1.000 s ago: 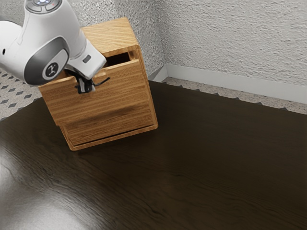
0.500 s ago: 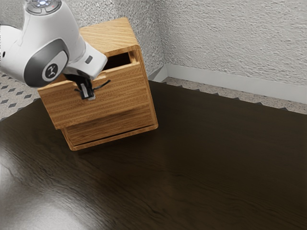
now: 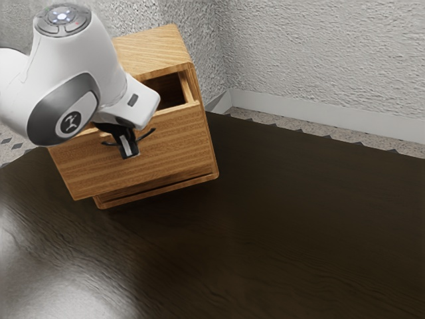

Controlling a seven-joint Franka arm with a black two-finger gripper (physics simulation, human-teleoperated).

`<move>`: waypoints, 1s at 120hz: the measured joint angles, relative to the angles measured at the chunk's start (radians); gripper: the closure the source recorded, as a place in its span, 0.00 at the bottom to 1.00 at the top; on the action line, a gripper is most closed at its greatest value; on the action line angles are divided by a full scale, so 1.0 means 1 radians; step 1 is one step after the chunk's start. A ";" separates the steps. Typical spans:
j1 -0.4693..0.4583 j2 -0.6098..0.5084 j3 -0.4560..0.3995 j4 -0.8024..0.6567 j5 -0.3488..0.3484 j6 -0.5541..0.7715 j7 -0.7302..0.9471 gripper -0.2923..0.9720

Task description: Pull the drawer handle with one arm to open the drawer

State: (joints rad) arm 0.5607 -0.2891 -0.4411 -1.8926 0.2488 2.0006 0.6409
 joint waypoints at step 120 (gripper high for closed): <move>0.111 -0.153 -0.183 -0.084 -0.066 -0.027 -0.146 0.79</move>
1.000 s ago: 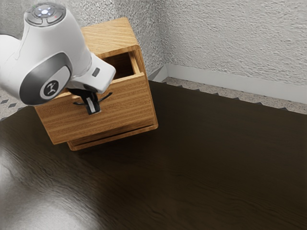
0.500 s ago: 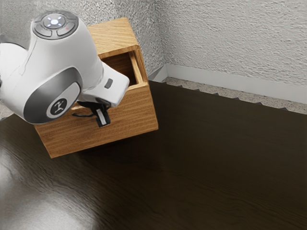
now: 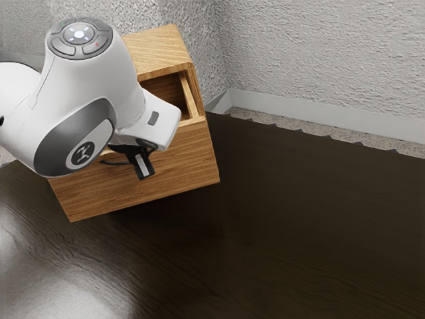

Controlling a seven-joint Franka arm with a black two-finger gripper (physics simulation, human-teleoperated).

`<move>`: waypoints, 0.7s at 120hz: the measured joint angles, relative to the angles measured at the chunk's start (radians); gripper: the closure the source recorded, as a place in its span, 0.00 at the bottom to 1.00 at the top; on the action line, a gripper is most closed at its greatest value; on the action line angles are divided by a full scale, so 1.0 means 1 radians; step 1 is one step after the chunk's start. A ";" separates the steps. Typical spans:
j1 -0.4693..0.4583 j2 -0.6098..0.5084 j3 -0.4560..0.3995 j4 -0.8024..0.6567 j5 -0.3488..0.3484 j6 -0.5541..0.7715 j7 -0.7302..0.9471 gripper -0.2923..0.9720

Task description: Pull the drawer handle with one arm to open the drawer

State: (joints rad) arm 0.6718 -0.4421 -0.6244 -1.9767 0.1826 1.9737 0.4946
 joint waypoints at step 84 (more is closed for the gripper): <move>-0.524 0.247 0.532 0.530 -0.072 -0.422 -0.089 0.47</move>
State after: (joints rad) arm 0.1478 -0.1950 -0.0925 -1.4469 0.1111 1.5515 0.4060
